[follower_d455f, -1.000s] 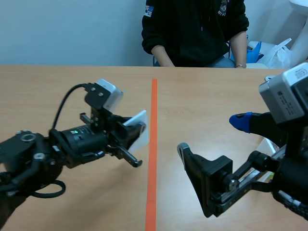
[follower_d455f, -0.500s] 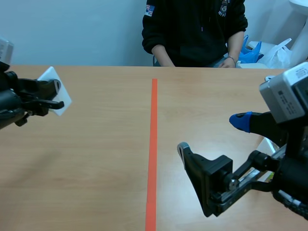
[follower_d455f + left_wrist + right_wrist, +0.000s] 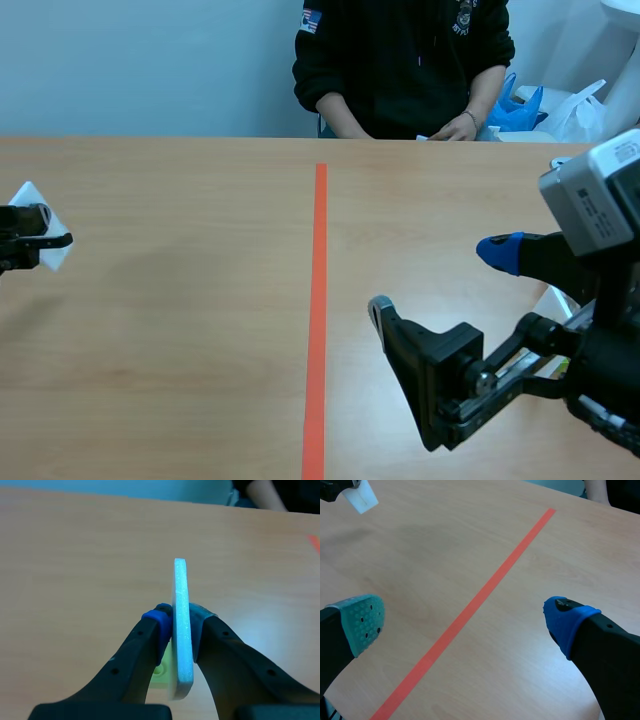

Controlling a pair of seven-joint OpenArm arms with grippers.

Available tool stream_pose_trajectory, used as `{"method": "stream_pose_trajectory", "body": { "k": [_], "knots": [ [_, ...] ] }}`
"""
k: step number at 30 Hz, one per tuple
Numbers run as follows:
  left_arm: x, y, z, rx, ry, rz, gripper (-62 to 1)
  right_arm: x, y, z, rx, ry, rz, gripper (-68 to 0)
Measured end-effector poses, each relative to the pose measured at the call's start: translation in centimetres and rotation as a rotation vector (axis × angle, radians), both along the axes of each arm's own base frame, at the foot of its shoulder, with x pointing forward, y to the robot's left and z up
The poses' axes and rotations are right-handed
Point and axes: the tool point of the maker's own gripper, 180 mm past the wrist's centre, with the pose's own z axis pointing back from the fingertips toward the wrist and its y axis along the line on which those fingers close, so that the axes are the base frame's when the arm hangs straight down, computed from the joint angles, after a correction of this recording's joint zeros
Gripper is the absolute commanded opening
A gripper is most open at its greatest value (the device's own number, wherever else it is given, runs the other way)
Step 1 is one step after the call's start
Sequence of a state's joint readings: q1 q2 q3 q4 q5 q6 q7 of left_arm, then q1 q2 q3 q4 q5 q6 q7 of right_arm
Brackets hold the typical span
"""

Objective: Sort the leaf by its shape. The table is split by an orange tape line. A compound leaf with several leaflets goes to the left side, a simple leaf with one blade goes to the right side. Return to the home posture when a red brick is placed on the table.

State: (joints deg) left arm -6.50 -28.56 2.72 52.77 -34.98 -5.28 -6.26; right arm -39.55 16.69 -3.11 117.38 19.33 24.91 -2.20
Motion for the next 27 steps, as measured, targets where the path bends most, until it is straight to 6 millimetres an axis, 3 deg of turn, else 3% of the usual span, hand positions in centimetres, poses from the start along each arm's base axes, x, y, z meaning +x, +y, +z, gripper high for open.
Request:
{"method": "stream_pose_trajectory", "body": {
  "k": [5,10,18,27],
  "knots": [
    [0.2,3.0,-1.3,0.006,0.001,0.085,-56.9,0.0,0.0,0.0,0.0,0.0,0.0,0.1],
    [-0.7,4.8,-2.9,0.02,0.005,0.136,-56.8,0.0,0.0,0.1,0.002,-0.003,0.0,0.0],
    [-1.4,4.7,-4.3,0.017,0.031,0.143,-55.8,0.0,0.0,0.1,0.002,-0.003,0.0,0.1],
    [-1.9,4.8,-5.1,0.012,0.056,0.145,-43.5,0.0,0.0,0.1,0.003,-0.004,0.0,0.1]
  ]
}}
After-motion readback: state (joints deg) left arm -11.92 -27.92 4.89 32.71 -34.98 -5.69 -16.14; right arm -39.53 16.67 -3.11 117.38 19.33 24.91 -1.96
